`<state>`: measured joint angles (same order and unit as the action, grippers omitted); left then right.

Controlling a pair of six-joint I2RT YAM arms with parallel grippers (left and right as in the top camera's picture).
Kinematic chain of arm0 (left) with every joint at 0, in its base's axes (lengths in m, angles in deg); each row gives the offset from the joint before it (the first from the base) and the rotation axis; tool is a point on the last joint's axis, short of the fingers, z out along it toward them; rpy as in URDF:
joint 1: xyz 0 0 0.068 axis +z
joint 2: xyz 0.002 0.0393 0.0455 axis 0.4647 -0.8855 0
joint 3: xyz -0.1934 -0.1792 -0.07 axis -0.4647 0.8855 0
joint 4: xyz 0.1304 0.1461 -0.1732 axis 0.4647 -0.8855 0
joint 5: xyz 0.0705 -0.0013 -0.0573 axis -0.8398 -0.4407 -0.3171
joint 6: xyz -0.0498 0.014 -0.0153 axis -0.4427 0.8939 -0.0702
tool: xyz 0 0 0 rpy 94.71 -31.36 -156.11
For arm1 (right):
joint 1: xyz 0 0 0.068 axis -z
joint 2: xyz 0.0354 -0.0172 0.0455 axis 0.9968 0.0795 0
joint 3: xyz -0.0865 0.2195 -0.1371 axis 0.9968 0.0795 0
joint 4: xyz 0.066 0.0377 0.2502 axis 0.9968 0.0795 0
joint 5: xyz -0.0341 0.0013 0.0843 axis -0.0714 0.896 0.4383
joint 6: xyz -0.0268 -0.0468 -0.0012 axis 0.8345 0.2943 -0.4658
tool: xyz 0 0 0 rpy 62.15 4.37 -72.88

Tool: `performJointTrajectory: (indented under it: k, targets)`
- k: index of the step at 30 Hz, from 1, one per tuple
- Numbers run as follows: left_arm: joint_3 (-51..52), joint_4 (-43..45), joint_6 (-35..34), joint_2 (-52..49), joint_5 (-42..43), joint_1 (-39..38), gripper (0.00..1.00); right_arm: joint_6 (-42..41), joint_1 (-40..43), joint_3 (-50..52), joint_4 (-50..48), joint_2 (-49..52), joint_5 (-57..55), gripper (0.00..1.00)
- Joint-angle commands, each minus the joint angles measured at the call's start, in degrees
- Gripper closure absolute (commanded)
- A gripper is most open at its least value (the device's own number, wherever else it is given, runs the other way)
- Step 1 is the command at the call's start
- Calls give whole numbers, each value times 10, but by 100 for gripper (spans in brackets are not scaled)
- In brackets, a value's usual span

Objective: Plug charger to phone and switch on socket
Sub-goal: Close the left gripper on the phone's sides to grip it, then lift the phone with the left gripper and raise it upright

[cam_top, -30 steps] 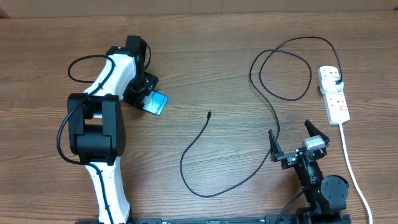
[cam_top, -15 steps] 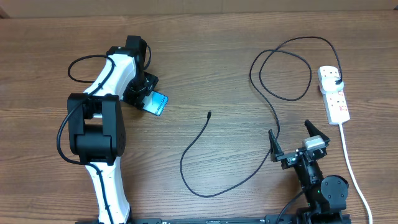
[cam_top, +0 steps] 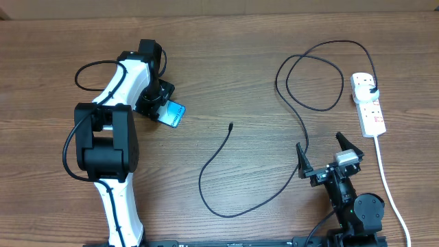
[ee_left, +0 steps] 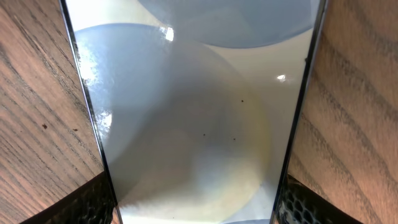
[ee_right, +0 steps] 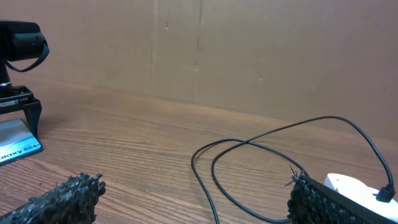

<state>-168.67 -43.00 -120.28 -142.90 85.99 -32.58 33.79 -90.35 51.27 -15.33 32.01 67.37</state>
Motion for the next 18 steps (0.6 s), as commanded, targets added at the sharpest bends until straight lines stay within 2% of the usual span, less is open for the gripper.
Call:
performJointTrajectory:
  k: [1,18]
  targets:
    - [6,4,5,-31,-2,-4,96,1,-3,6,-3,-6,-1,0]
    - [-24,2,43,-31,30,-4,96,1,-3,6,-3,-6,-1,0]
